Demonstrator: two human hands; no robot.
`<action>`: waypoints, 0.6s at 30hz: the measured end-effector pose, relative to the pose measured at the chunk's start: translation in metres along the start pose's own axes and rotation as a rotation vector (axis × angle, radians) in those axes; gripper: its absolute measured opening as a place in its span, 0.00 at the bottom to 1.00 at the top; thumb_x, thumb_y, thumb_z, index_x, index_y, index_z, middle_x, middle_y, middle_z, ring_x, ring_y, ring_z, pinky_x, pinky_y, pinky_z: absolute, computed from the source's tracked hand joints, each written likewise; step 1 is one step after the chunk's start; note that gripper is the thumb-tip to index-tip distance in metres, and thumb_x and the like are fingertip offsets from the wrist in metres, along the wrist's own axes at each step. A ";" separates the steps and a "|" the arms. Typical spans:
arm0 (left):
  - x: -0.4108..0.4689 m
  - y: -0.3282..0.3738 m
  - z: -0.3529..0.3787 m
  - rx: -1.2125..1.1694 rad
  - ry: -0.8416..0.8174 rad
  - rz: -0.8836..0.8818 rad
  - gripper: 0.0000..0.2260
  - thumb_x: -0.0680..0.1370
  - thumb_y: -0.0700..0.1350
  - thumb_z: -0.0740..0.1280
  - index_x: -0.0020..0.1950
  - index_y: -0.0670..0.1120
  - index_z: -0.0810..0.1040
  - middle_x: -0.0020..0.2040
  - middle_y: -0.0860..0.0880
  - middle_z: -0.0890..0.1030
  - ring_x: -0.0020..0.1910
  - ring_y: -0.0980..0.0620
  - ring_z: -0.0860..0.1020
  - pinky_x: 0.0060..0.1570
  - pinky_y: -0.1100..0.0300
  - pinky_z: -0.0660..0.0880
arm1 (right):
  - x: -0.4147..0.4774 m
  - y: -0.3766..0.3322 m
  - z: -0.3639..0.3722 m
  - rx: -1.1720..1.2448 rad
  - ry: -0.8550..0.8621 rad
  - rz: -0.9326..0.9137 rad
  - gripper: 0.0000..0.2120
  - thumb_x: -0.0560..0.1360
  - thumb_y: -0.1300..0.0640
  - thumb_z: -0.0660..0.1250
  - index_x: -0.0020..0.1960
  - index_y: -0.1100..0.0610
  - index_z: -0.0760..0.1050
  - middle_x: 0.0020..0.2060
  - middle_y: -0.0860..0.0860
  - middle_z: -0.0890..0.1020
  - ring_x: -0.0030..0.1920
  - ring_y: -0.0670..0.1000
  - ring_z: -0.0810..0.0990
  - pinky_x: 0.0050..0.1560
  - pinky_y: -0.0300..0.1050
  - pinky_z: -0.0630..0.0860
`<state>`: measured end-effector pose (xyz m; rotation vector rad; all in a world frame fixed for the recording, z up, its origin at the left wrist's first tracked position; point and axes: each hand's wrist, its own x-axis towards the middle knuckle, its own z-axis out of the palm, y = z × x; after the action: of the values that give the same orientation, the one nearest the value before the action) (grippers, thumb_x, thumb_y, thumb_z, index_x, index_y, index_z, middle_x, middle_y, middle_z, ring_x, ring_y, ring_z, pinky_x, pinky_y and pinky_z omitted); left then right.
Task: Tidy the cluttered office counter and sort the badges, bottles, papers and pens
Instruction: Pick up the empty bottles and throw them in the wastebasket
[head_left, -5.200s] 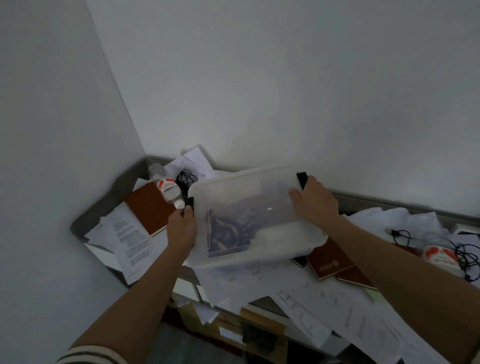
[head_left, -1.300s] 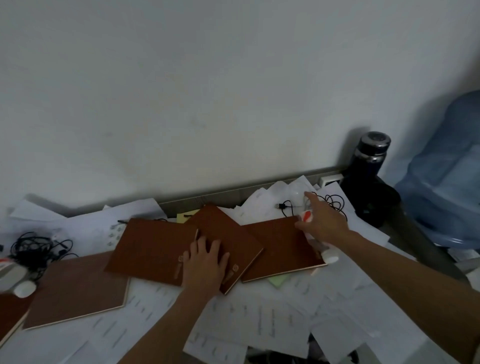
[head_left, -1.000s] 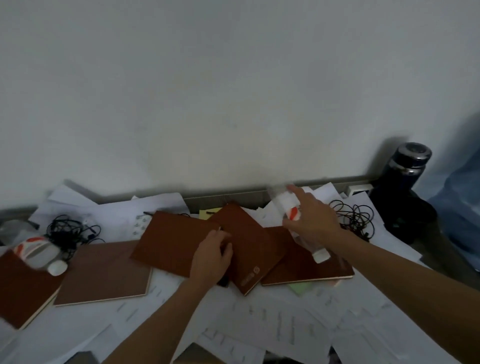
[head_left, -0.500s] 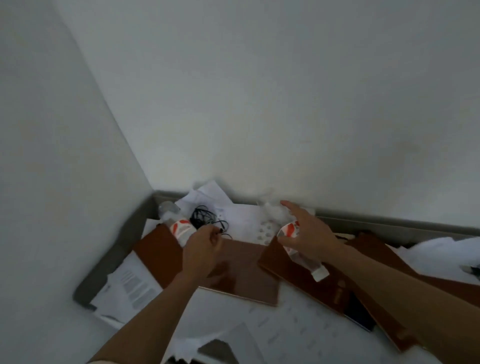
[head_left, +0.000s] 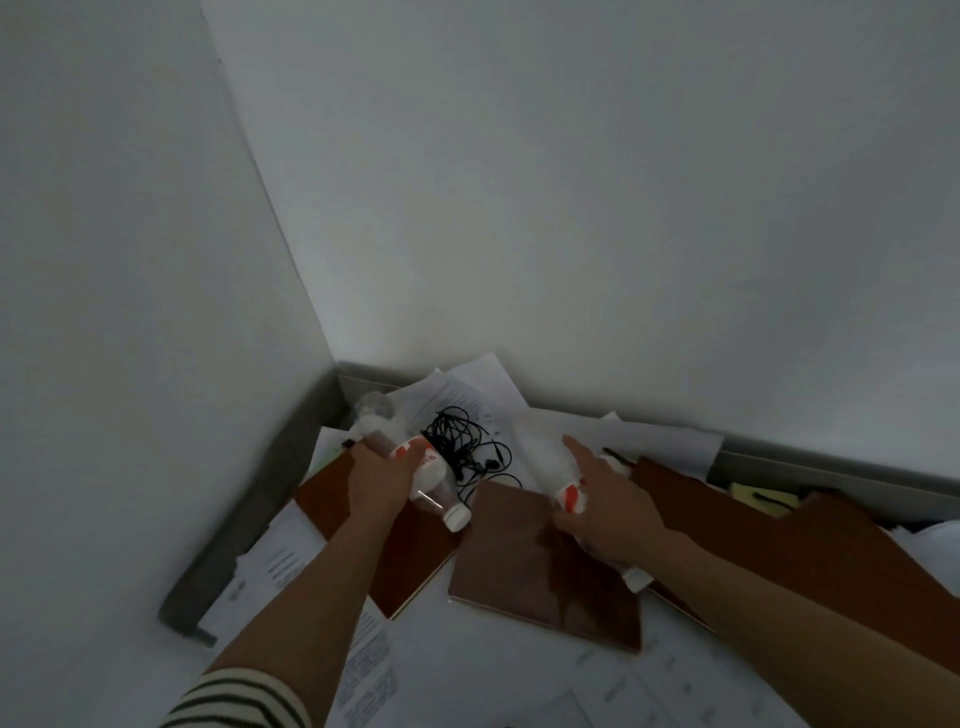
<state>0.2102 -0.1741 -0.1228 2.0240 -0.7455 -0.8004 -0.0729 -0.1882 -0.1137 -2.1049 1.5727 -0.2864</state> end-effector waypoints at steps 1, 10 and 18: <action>0.004 -0.001 0.003 -0.023 0.007 -0.014 0.50 0.60 0.70 0.70 0.73 0.44 0.60 0.66 0.42 0.74 0.61 0.40 0.75 0.58 0.43 0.76 | 0.001 -0.001 0.000 -0.004 0.002 0.007 0.45 0.71 0.41 0.70 0.78 0.41 0.46 0.72 0.51 0.67 0.69 0.54 0.70 0.61 0.46 0.71; -0.011 0.012 -0.010 -0.500 -0.059 -0.194 0.23 0.69 0.44 0.77 0.61 0.43 0.75 0.54 0.44 0.81 0.47 0.47 0.81 0.39 0.56 0.78 | 0.011 -0.005 -0.004 -0.041 -0.062 0.020 0.43 0.71 0.38 0.68 0.78 0.40 0.47 0.67 0.51 0.72 0.65 0.54 0.72 0.58 0.46 0.70; -0.092 0.006 -0.076 -0.467 0.142 -0.180 0.20 0.74 0.47 0.71 0.63 0.44 0.72 0.54 0.44 0.79 0.46 0.47 0.79 0.45 0.49 0.79 | 0.002 -0.044 -0.012 0.139 -0.049 -0.199 0.44 0.70 0.42 0.73 0.77 0.42 0.50 0.61 0.54 0.77 0.54 0.53 0.78 0.55 0.49 0.74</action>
<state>0.2083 -0.0737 -0.0581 1.7132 -0.2636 -0.8327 -0.0410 -0.1839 -0.0819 -2.1441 1.2791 -0.3980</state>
